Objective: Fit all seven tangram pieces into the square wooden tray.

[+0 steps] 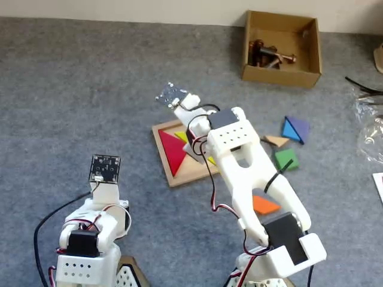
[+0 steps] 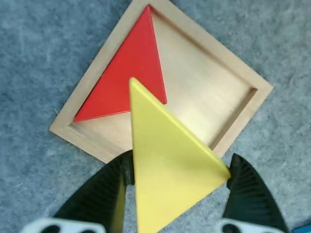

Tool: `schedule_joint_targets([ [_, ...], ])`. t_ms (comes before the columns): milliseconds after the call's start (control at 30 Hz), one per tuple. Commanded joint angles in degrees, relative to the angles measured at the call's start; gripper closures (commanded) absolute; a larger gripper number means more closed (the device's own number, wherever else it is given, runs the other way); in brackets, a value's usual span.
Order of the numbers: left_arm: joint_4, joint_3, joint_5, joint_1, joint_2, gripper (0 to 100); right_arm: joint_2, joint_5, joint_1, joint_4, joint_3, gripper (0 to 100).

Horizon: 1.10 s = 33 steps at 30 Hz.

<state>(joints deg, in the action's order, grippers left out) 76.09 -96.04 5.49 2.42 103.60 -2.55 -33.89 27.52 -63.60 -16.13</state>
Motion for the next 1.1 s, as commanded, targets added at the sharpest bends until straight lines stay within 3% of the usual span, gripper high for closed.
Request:
schedule_joint_targets([
  [0,-0.2,-1.1,0.4,-0.9,0.4,99,-2.2,0.4,0.3,1.0,3.2,80.0],
  [600,-0.2,-1.1,0.4,-0.9,0.4,99,-2.2,0.2,-2.1,0.4,3.1,80.0],
  [1067,-0.2,-1.1,0.4,-0.9,0.4,99,-2.3,0.1,-2.7,-6.1,3.9,80.0],
])
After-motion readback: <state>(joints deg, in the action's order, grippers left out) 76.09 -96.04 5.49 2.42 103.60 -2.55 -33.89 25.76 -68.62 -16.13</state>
